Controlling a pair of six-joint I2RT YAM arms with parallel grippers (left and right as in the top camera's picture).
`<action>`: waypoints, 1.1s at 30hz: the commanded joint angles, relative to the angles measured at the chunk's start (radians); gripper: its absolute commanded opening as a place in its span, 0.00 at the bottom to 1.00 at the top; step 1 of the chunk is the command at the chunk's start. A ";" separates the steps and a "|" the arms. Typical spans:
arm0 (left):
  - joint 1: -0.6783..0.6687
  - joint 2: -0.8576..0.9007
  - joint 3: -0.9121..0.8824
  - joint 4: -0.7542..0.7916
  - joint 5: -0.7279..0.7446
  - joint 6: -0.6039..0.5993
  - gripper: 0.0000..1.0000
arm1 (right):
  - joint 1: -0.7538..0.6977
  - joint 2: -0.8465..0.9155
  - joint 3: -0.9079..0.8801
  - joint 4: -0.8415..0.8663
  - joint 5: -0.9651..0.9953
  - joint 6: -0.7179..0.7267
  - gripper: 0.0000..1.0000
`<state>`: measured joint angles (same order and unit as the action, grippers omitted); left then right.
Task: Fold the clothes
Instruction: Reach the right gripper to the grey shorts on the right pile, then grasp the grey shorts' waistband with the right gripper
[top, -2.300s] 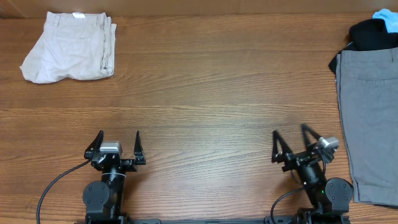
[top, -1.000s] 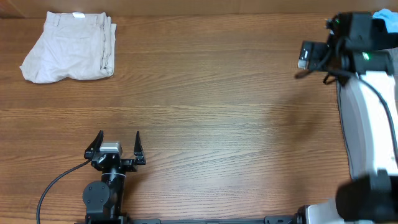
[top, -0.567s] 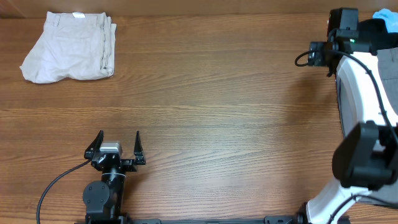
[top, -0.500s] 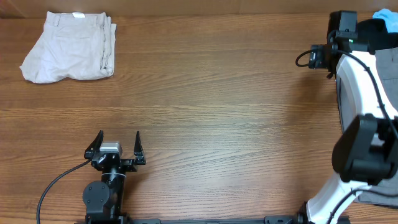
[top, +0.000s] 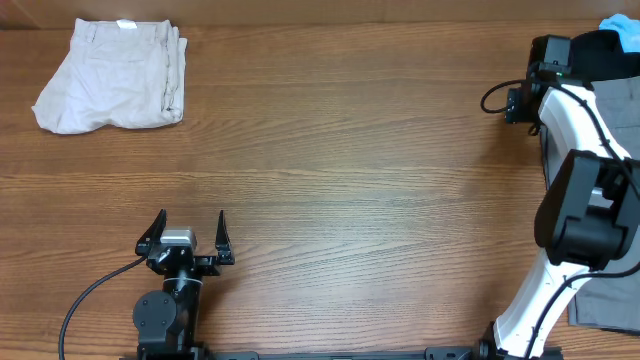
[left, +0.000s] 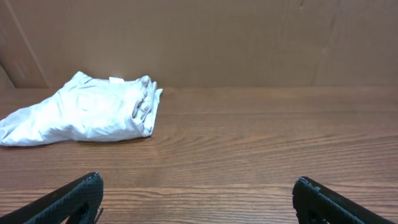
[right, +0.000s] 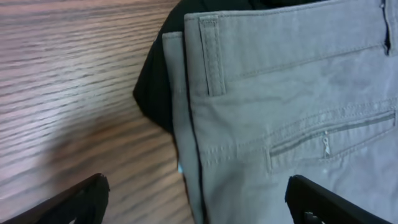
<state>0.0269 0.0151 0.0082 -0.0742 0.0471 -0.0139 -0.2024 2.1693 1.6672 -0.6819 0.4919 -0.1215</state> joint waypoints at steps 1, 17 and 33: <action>0.006 -0.011 -0.003 0.000 -0.006 0.026 1.00 | -0.003 0.053 0.023 0.035 0.098 -0.040 0.95; 0.006 -0.011 -0.003 0.000 -0.006 0.026 1.00 | -0.016 0.142 0.023 0.159 0.199 -0.097 0.85; 0.006 -0.011 -0.003 0.000 -0.006 0.026 1.00 | -0.034 0.145 0.023 0.173 0.158 -0.072 0.49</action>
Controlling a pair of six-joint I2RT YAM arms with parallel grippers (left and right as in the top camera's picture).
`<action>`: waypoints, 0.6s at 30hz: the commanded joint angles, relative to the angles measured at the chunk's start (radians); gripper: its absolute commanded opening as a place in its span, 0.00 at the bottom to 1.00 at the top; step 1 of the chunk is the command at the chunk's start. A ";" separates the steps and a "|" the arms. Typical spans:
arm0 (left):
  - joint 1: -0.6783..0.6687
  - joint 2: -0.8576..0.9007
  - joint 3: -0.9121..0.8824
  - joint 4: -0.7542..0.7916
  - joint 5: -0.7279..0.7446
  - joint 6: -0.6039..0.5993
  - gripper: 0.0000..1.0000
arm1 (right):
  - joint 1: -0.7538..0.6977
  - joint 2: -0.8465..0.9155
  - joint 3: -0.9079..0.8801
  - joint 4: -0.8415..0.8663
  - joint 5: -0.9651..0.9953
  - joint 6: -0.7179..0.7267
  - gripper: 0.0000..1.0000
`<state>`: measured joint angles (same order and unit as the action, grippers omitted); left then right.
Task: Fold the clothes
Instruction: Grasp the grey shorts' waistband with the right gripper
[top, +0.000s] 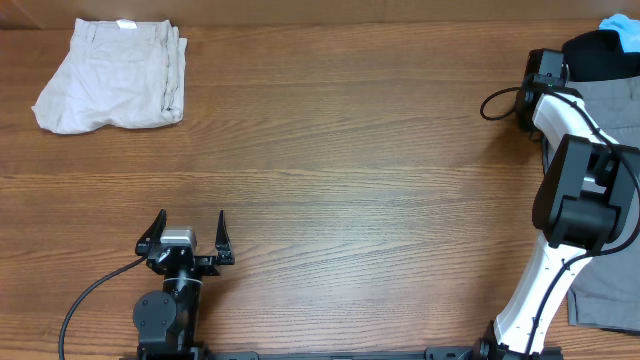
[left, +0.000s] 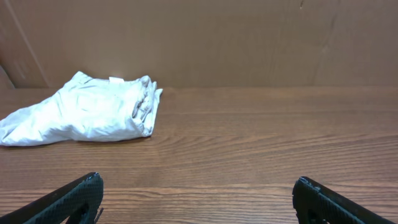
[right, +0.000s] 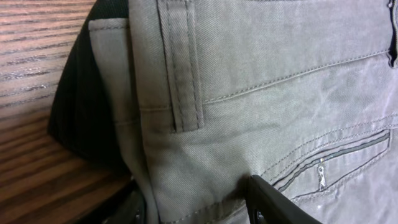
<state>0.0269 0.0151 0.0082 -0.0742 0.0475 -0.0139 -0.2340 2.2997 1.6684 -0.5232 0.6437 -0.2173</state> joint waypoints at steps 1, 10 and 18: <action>0.006 -0.011 -0.003 -0.001 -0.006 0.026 1.00 | -0.002 0.014 0.022 0.016 0.006 0.038 0.46; 0.006 -0.011 -0.003 -0.001 -0.006 0.026 1.00 | -0.002 0.010 0.046 -0.008 0.006 0.101 0.35; 0.006 -0.011 -0.003 -0.001 -0.006 0.026 1.00 | -0.001 -0.049 0.054 -0.027 -0.032 0.144 0.08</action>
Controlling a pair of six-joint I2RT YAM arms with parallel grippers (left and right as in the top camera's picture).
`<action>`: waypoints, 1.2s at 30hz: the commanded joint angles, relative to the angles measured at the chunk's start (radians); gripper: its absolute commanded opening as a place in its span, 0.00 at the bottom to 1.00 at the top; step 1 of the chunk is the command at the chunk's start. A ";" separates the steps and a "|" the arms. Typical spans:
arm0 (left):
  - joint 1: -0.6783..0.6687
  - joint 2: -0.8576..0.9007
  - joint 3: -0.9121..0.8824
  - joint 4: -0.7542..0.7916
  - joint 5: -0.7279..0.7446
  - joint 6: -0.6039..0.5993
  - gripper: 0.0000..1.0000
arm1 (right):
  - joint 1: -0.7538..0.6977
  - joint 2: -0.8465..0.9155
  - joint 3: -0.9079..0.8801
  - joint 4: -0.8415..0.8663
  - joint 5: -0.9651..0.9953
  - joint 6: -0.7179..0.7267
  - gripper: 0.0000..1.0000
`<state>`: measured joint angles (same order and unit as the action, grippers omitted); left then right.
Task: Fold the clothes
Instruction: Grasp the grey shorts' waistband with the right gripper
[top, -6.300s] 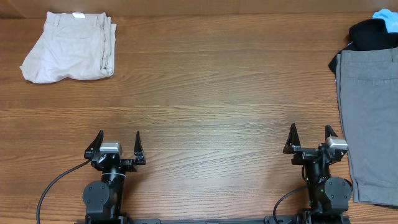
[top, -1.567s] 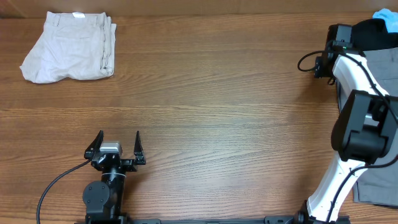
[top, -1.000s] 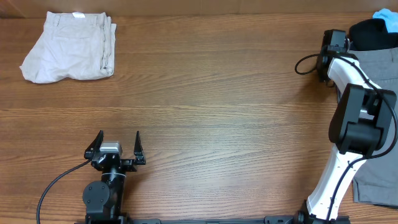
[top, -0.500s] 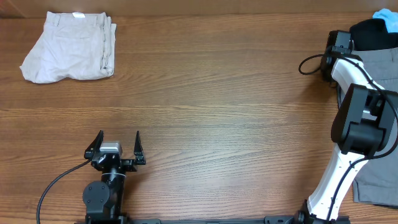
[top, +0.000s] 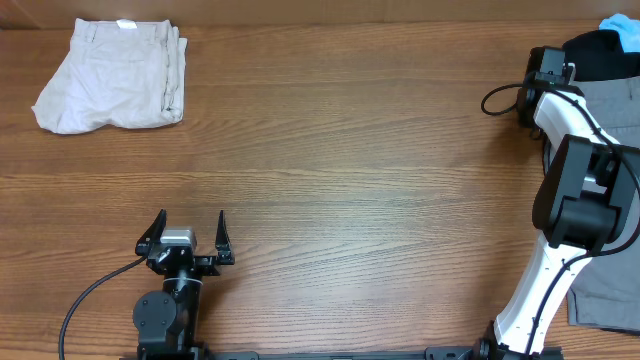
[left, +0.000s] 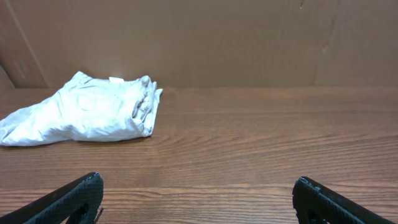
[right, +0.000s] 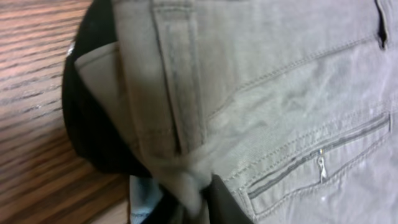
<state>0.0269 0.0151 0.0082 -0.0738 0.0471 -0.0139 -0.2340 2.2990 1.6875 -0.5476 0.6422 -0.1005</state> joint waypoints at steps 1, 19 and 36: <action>0.006 -0.011 -0.003 -0.001 -0.006 0.026 1.00 | -0.001 -0.055 0.035 -0.008 -0.045 0.027 0.05; 0.006 -0.011 -0.003 -0.001 -0.006 0.026 1.00 | -0.001 -0.074 0.035 -0.028 -0.061 0.050 0.22; 0.006 -0.011 -0.003 -0.001 -0.006 0.026 1.00 | -0.001 -0.106 0.035 -0.045 -0.086 0.050 0.22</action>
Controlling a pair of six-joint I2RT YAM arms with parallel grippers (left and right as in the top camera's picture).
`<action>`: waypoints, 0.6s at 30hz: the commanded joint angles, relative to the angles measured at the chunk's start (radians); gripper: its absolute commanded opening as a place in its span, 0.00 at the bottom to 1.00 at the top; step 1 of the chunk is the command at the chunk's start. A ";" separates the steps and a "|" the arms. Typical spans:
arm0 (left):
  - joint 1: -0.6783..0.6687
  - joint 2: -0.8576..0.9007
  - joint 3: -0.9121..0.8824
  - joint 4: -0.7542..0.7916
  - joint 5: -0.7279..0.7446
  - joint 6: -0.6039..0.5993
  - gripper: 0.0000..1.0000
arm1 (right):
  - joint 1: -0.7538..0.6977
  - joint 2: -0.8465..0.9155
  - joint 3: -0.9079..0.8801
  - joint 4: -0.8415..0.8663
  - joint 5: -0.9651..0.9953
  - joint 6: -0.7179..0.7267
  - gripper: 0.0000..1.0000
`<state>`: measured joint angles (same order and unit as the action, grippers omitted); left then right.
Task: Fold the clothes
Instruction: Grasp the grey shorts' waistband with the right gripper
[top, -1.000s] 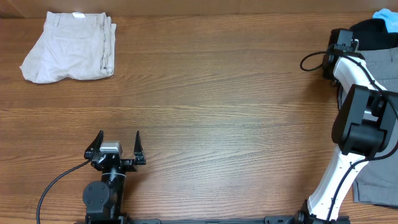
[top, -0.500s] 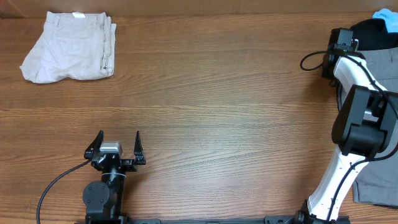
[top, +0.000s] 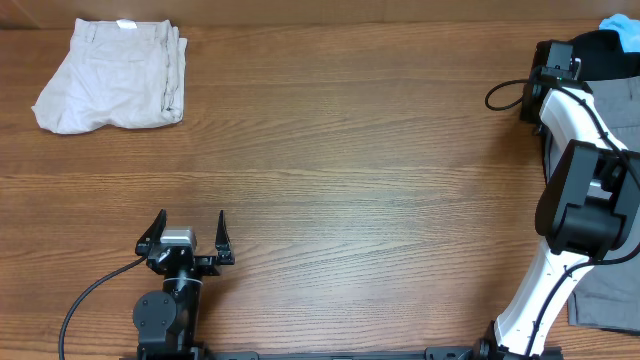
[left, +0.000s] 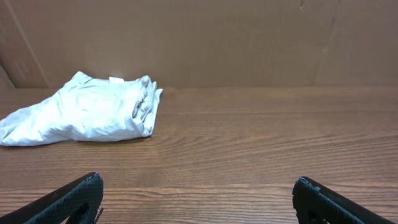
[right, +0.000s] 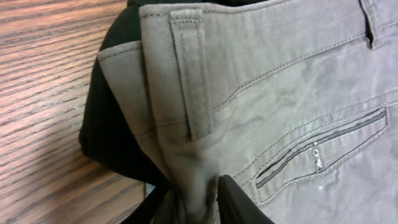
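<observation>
Grey trousers (top: 612, 108) lie at the table's right edge on top of a black garment (top: 598, 50). In the right wrist view my right gripper (right: 194, 202) is shut on a bunched fold of the grey trousers (right: 280, 87) at the waistband, beside a belt loop (right: 189, 74). The black garment (right: 115, 130) shows under the waistband edge. A folded beige garment (top: 112, 75) rests at the far left corner, also in the left wrist view (left: 93, 115). My left gripper (left: 198, 199) stands open near the front edge, holding nothing.
A blue cloth (top: 622, 22) peeks in at the far right corner. More grey fabric (top: 605, 300) hangs at the front right behind the right arm (top: 580, 200). A brown cardboard wall (left: 249, 37) backs the wooden table (top: 350, 150).
My right gripper stays shut on the trouser waistband and has shifted slightly; the pinched fold stands more upright and more table shows at the left. The left arm is unchanged.
My right gripper first hung open over the grey trousers' waistband corner. Then it was down on the waistband with the jaws around its edge. Then it was shut on a bunched fold, which it still holds. The left gripper stayed open and still.
</observation>
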<state>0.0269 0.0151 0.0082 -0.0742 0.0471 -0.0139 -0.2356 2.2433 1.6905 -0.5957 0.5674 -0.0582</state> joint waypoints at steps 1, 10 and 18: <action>0.006 -0.011 -0.003 -0.001 -0.006 0.026 1.00 | 0.000 -0.051 0.032 0.002 -0.012 0.007 0.16; 0.006 -0.011 -0.003 0.000 -0.006 0.026 1.00 | 0.000 -0.079 0.032 -0.001 0.002 0.033 0.04; 0.006 -0.011 -0.003 -0.001 -0.006 0.026 1.00 | 0.000 -0.225 0.032 -0.015 0.026 0.090 0.04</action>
<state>0.0269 0.0151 0.0082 -0.0738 0.0475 -0.0139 -0.2363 2.1429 1.6905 -0.6224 0.5808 0.0017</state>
